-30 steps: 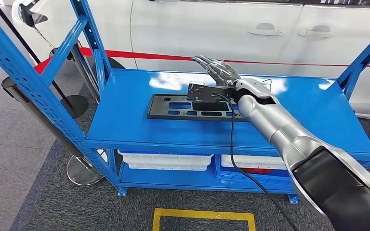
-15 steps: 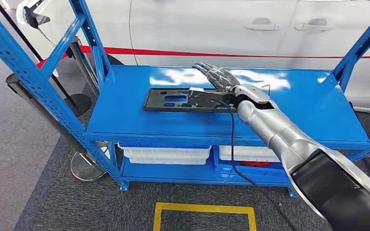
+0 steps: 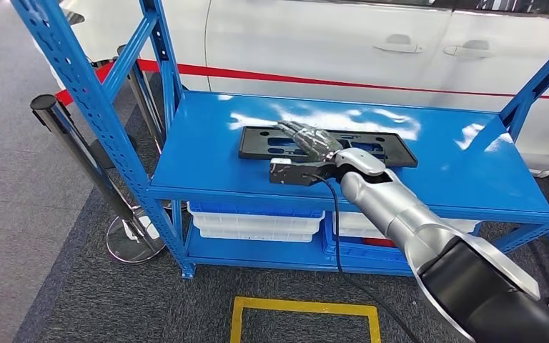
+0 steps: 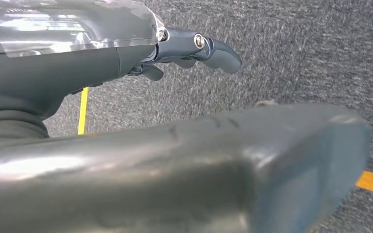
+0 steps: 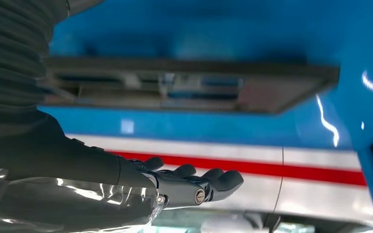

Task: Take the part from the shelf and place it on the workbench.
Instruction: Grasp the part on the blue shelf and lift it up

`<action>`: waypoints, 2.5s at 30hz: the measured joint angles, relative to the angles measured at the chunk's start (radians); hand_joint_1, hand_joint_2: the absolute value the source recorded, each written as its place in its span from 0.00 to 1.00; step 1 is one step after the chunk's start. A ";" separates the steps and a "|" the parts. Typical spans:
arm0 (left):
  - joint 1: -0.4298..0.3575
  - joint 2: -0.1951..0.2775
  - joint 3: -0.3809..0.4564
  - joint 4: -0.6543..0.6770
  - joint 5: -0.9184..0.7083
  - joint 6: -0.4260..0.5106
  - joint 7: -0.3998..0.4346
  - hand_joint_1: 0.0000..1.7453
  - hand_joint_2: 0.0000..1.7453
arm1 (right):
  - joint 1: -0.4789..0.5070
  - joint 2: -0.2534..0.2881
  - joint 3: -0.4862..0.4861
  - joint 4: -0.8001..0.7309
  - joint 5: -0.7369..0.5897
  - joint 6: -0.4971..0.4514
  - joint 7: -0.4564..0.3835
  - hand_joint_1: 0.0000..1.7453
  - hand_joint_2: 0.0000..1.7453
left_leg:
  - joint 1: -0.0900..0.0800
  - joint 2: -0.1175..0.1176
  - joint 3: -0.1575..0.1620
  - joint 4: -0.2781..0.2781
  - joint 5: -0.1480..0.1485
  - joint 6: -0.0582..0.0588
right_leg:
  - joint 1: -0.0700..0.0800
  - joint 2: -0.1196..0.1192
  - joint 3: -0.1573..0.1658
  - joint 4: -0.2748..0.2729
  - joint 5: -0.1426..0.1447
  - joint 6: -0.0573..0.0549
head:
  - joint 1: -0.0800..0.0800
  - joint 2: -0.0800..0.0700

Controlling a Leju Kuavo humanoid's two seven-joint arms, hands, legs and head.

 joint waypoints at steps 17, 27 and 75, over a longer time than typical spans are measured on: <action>0.001 0.000 0.000 0.000 0.014 0.018 -0.006 0.00 0.00 | 0.090 0.112 0.039 0.114 0.020 -0.043 -0.007 0.00 1.00 | -0.009 0.006 -0.012 0.004 0.000 0.003 | -0.011 0.001 -0.017 0.004 0.006 0.090 | 0.000 0.000; 0.001 0.000 0.000 0.000 0.024 0.019 -0.007 0.00 0.00 | 0.091 0.115 0.039 0.131 0.018 -0.043 -0.007 0.00 1.00 | -0.008 0.006 -0.013 0.004 0.003 -0.001 | -0.011 0.002 -0.020 0.009 0.005 0.089 | 0.000 0.000; 0.006 0.004 0.005 0.000 0.061 -0.019 0.014 0.00 0.00 | -0.027 0.118 0.016 0.155 0.044 -0.014 0.031 0.00 1.00 | -0.013 0.005 0.026 -0.007 -0.027 0.030 | -0.011 0.008 -0.184 0.297 -0.082 0.093 | 0.000 0.000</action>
